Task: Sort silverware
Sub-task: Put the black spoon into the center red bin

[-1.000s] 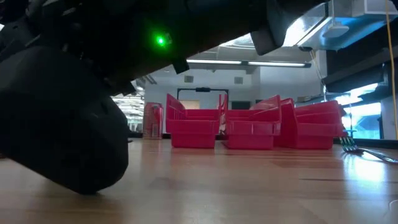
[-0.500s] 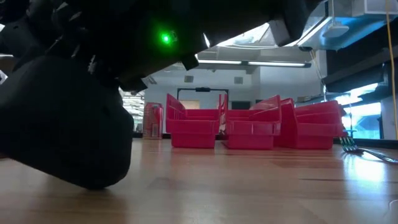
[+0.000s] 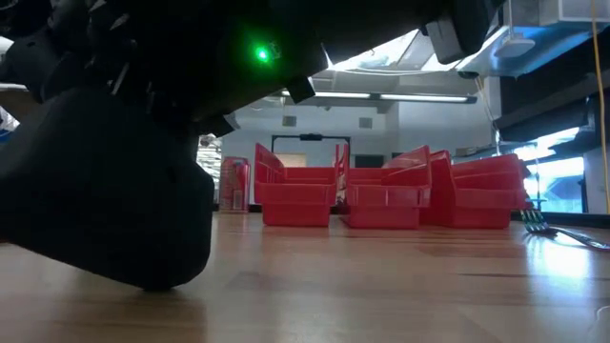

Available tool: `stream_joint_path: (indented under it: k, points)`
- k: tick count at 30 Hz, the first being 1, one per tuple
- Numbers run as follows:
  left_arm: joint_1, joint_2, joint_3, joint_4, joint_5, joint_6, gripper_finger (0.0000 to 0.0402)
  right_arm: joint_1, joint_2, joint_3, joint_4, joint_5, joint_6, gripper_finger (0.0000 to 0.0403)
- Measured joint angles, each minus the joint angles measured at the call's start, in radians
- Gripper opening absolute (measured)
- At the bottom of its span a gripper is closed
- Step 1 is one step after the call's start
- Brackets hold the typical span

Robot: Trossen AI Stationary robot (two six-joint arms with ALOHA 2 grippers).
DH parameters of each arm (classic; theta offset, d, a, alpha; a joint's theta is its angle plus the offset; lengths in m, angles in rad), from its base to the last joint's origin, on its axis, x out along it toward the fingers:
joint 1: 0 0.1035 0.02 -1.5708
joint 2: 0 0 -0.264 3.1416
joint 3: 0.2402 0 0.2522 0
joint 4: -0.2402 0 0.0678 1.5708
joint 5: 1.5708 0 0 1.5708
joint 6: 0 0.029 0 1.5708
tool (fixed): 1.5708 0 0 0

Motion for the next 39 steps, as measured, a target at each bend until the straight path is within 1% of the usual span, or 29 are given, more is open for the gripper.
stream_joint_path:
  k: [2, 4, 15, 16, 19, 20, 22, 24, 25, 30, 34, 37, 39]
  points:
    - [0.0, 0.0, 0.0, 0.0, 0.0, -0.001, 0.0, 0.0, 0.0, 0.0, 0.0, 0.004, 0.0, 0.0021]
    - [0.0, -0.001, 0.0, -0.001, -0.001, -0.001, 0.0, 0.001, 0.0, 0.0, -0.001, 0.016, -0.003, 0.0007]
    - [0.001, -0.001, 0.0, 0.002, 0.005, -0.002, 0.0001, 0.002, 0.0, -0.001, -0.006, 0.049, 0.0, 0.0002]
    - [0.001, -0.001, 0.0, 0.003, 0.005, -0.002, 0.0003, 0.002, 0.0, -0.001, -0.006, 0.057, 0.0, 0.0002]
    - [0.001, -0.004, 0.0, 0.007, 0.004, -0.002, 0.0013, 0.014, 0.0, -0.001, -0.007, 0.122, 0.0, 0.0001]
    - [0.0, -0.005, 0.0, 0.008, 0.0, -0.002, 0.0017, 0.015, -0.001, -0.001, -0.009, 0.126, 0.0, 0.0001]
    - [0.0, -0.006, 0.0, 0.022, -0.003, -0.002, 0.0027, 0.014, -0.003, -0.002, -0.01, 0.137, 0.001, 0.0]
    - [0.003, -0.006, 0.0, 0.044, -0.005, 0.013, 0.0038, 0.015, -0.003, -0.003, -0.012, 0.202, 0.016, 0.0]
    - [0.006, -0.007, 0.0, 0.056, -0.006, 0.031, 0.0045, 0.015, -0.003, -0.003, -0.019, 0.219, 0.036, 0.0]
    - [0.03, -0.014, 0.001, 0.085, -0.01, 0.08, 0.0086, 0.012, -0.013, -0.004, -0.026, 0.242, 0.097, 0.0]
    - [0.054, -0.056, 0.002, 0.084, -0.011, 0.11, 0.0127, 0.012, -0.021, -0.004, -0.034, 0.249, 0.103, 0.0]
    - [0.079, -0.102, 0.002, 0.078, -0.015, 0.131, 0.0154, 0.013, -0.035, -0.004, -0.09, 0.247, 0.132, 0.0]
    - [0.099, -0.139, 0.002, 0.067, -0.019, 0.15, 0.0164, 0.019, -0.049, -0.004, -0.14, 0.25, 0.175, 0.0]
